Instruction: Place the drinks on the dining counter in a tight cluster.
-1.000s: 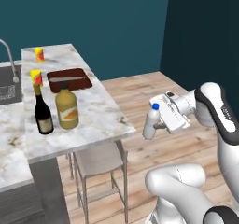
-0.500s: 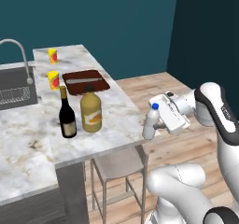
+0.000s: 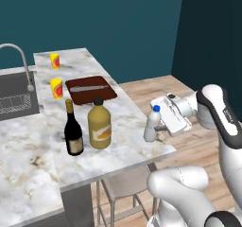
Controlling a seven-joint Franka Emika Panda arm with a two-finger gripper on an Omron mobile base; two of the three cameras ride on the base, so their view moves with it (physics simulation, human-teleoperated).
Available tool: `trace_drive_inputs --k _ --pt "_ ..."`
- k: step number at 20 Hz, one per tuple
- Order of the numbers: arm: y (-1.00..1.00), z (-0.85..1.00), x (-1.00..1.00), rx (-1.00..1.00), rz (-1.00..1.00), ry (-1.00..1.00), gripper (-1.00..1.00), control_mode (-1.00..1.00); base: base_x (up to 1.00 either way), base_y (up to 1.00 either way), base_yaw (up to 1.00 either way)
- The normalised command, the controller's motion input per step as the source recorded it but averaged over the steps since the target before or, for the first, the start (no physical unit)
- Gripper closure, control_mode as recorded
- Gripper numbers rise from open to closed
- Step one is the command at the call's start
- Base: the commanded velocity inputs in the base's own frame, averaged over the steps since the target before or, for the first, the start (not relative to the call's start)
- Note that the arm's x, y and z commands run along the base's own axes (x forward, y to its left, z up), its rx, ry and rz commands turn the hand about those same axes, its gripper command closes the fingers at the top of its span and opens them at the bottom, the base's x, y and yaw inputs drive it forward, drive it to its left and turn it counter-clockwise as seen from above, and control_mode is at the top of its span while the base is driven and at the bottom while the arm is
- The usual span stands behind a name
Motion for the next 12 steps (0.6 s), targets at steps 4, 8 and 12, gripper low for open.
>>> trace_drive_inputs --k 4,8,12 --pt "0.00 0.00 0.00 0.00 0.00 0.00 1.00 1.00 0.17 0.04 -0.01" --pt "0.00 0.00 0.00 0.00 0.00 0.00 1.00 1.00 0.00 0.00 0.00" --pt "0.00 0.00 0.00 0.00 0.00 0.00 1.00 1.00 0.00 0.00 0.00"
